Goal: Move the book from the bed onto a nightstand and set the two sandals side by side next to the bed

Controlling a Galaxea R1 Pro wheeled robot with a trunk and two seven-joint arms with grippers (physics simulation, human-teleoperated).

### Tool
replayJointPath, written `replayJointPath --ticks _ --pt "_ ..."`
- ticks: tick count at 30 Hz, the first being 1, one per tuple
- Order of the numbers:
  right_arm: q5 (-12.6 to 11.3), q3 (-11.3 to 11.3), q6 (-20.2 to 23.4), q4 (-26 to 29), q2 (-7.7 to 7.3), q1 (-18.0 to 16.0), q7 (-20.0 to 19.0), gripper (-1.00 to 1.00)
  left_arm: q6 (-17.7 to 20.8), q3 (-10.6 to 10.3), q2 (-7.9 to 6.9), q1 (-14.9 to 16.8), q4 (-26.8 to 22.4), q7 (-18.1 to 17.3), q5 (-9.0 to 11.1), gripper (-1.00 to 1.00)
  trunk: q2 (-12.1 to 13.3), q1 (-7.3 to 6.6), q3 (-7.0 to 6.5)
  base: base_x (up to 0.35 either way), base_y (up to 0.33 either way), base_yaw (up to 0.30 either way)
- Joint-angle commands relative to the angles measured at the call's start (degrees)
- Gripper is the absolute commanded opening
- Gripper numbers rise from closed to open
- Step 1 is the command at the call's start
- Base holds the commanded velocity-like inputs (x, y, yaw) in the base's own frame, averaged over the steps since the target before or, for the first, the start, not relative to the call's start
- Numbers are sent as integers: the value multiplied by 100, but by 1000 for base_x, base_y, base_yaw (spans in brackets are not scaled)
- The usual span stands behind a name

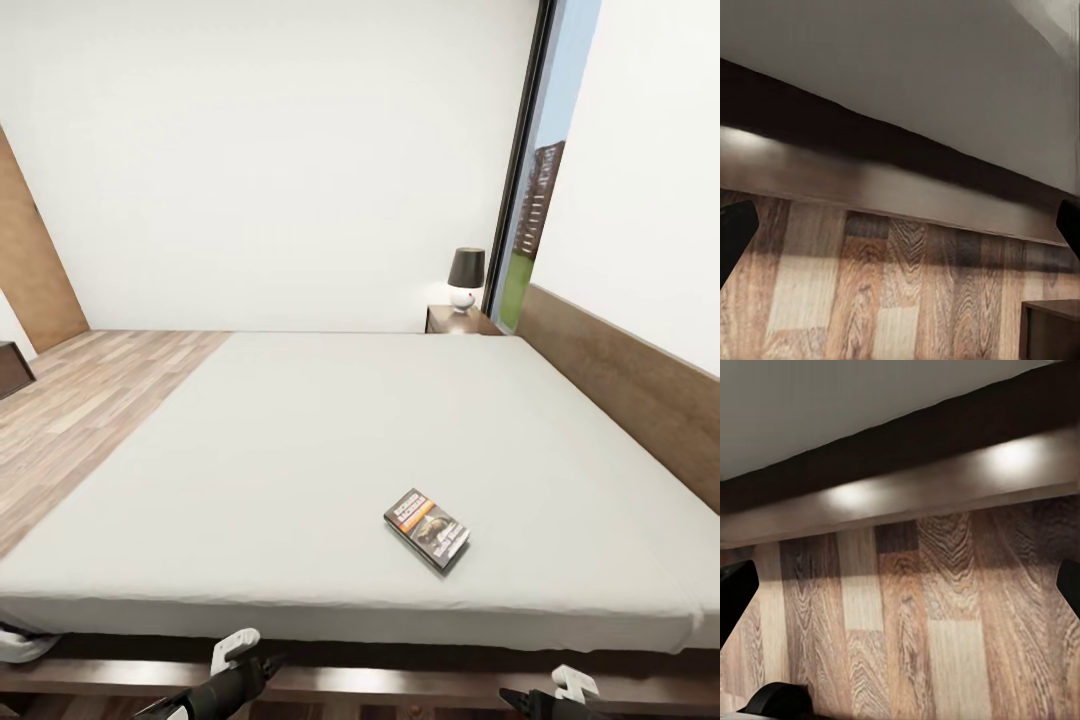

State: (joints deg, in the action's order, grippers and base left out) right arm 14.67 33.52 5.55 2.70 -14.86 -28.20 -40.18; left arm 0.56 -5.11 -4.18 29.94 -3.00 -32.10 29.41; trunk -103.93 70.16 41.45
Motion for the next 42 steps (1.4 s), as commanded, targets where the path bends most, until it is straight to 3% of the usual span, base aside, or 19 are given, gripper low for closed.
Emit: replayJointPath --ticks 1,13,17,18,22,42 --pt "36 49 51 11 1 -1 -25 100 6 -50 -2 3 2 -16 56 100 39 -23 -13 0 0 0" --pt "36 55 45 11 1 -1 -8 100 6 -92 37 3 1 -8 -3 100 520 -287 -229 0 0 0" --pt "36 54 44 11 1 -1 -7 100 6 -313 250 3 1 451 -607 100 681 -375 -300 0 0 0" --pt "36 56 45 11 1 -1 -7 100 2 -362 331 3 1 794 -942 100 721 -397 -318 0 0 0" --pt "36 57 46 11 1 -1 -7 100 -2 -389 414 3 1 1097 -1208 100 881 -485 -390 0 0 0" --pt "36 56 43 11 1 -1 -7 100 -3 -397 447 3 10 1182 -1280 100 1684 -924 -749 0 0 0"
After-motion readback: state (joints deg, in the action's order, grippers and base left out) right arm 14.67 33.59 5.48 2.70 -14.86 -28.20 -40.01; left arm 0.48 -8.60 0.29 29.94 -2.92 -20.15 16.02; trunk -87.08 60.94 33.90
